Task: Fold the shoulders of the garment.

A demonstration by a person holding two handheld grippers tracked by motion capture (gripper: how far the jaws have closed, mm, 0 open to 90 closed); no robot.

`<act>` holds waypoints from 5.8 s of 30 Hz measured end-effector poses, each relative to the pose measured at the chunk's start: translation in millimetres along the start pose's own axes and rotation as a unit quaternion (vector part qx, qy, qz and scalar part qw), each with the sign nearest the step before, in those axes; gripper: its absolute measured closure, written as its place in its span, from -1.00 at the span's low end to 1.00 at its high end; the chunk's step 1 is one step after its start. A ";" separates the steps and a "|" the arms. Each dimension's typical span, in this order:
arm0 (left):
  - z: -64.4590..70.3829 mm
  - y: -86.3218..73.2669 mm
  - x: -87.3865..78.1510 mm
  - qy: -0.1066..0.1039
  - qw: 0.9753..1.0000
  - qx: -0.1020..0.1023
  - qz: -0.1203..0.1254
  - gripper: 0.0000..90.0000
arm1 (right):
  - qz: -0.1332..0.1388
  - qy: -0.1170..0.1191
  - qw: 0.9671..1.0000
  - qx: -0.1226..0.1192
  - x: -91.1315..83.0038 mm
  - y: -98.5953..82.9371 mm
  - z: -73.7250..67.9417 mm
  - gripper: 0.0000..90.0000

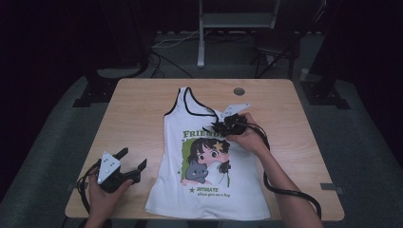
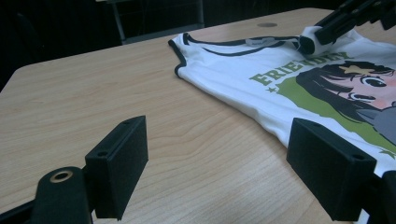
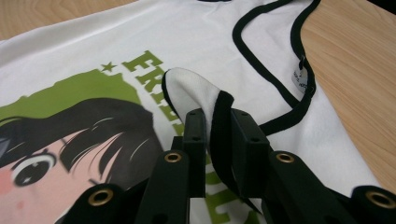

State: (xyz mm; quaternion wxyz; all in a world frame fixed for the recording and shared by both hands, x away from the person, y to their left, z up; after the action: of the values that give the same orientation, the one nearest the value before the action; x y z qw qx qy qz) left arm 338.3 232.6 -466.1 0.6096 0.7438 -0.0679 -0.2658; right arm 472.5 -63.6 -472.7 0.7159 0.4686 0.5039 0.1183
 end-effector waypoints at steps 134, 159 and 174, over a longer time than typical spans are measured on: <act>1.5 -0.2 0.6 0.006 1.000 0.009 -0.003 -0.55 | 0.039 -0.089 0.994 0.038 -40.9 -21.6 -31.1 -0.53; 0.8 -0.1 0.0 0.005 1.000 0.005 -0.002 -0.55 | 0.073 -0.113 0.987 0.091 -82.6 -28.8 -32.6 -0.69; 0.4 -0.1 -0.3 0.007 1.000 0.004 -0.002 -0.55 | 0.092 -0.138 0.980 0.106 -117.4 -43.0 -32.5 -0.69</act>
State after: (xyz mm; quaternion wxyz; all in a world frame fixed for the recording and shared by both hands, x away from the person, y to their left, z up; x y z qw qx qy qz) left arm 337.8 232.4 -466.1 0.6064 0.7485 -0.0634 -0.2609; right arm 377.9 -143.9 -436.8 0.7108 0.5982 0.3644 0.0639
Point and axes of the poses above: each handheld gripper's, and its own axes: x roughly forward along the jaws, y roughly out of its top, z roughly to its right, the point moved 9 cm from there along x, roughly forward along the jaws
